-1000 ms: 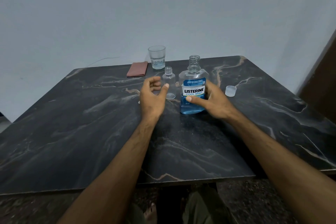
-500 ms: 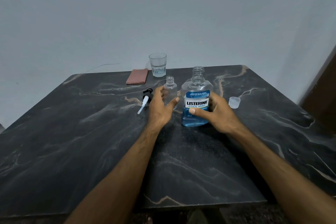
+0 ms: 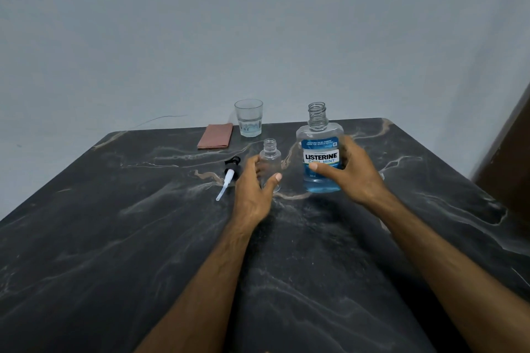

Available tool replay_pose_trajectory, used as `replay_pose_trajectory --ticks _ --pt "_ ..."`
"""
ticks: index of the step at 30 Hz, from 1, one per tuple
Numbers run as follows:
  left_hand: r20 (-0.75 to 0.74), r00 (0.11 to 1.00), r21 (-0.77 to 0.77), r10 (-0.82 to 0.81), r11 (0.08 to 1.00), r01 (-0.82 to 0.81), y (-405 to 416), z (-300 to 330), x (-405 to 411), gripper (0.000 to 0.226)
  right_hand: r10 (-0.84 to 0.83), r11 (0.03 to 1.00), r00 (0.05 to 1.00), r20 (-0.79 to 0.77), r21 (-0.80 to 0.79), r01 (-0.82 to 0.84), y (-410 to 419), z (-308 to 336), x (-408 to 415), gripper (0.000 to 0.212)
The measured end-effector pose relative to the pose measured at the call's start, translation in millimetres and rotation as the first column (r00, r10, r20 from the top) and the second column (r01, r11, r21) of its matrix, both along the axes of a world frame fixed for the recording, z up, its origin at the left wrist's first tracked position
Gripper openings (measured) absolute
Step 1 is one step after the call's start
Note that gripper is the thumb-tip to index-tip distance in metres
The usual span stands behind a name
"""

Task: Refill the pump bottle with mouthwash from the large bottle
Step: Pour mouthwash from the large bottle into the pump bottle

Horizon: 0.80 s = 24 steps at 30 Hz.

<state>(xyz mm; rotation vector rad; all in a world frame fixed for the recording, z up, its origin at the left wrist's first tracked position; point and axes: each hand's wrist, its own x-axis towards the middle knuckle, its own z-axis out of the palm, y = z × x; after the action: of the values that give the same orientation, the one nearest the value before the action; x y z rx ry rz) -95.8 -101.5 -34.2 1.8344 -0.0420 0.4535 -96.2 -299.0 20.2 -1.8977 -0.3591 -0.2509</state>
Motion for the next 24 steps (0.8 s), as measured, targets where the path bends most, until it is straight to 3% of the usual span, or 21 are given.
replay_pose_trajectory --ticks 11,24 --pt "-0.006 1.0 0.018 -0.007 1.0 0.007 1 3 -5 0.052 -0.08 0.923 0.988 0.131 -0.364 0.123 -4 5 13 0.049" --pt "-0.025 1.0 0.013 -0.011 1.0 0.011 2 4 -6 0.054 -0.061 0.8 0.972 0.228 -0.57 0.184 -3 26 22 0.044"
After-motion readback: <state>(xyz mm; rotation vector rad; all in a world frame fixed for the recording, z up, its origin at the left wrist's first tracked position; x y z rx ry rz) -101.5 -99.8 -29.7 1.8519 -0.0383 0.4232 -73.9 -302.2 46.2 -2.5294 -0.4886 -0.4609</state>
